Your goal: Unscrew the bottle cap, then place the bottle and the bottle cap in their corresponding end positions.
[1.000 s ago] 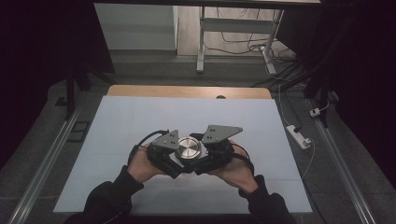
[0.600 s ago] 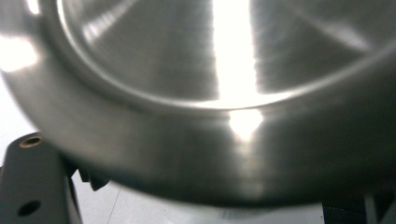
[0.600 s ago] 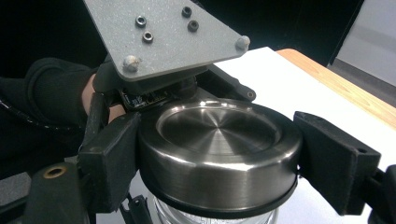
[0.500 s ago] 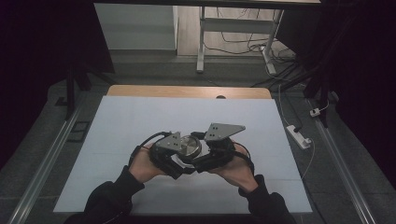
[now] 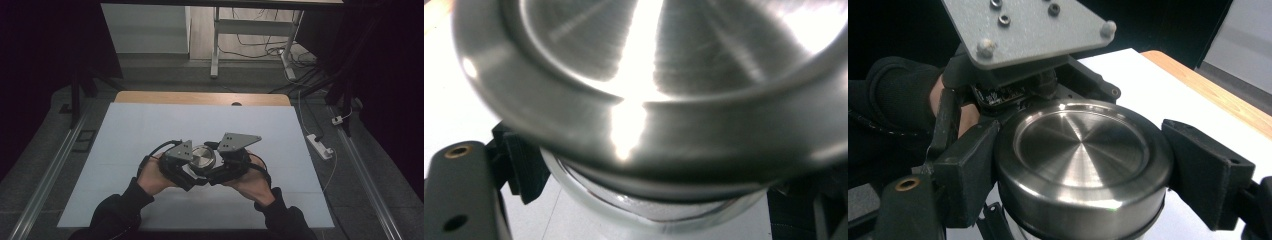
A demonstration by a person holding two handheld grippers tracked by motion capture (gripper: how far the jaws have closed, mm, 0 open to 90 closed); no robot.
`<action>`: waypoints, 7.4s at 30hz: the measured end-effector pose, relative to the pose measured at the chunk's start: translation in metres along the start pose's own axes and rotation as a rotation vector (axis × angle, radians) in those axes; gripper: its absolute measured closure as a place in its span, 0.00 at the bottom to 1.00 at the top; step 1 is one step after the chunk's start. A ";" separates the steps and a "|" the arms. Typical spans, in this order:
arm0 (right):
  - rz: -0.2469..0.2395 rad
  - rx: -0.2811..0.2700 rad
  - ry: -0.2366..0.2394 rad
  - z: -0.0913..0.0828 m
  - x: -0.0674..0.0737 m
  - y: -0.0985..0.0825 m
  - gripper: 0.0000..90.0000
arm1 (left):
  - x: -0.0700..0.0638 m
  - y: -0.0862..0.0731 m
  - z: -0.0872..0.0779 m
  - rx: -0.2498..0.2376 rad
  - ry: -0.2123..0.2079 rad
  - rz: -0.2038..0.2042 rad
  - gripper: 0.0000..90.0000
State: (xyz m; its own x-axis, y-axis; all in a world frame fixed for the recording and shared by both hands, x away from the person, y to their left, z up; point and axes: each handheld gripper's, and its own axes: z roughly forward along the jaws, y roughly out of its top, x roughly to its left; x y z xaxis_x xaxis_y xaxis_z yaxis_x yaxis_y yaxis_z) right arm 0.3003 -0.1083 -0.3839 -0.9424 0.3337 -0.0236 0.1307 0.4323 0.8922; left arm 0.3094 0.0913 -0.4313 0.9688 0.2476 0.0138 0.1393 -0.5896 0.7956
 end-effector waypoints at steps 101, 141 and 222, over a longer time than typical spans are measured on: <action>0.009 -0.071 0.053 -0.011 0.020 -0.027 0.22 | 0.041 -0.015 -0.011 -0.071 0.149 -0.084 0.17; 0.019 0.037 0.076 0.021 0.030 -0.080 0.22 | 0.082 -0.021 0.024 -0.086 0.160 -0.111 0.17; 0.089 0.210 0.010 0.060 0.003 -0.122 0.11 | 0.111 -0.055 0.051 0.000 0.215 -0.272 0.03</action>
State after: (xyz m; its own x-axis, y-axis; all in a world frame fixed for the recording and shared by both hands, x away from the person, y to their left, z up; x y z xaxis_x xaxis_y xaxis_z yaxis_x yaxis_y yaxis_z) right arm 0.2997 -0.1099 -0.5192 -0.9270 0.3706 0.0568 0.2740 0.5663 0.7773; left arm 0.4196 0.1117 -0.5040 0.8310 0.5517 -0.0714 0.3863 -0.4800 0.7877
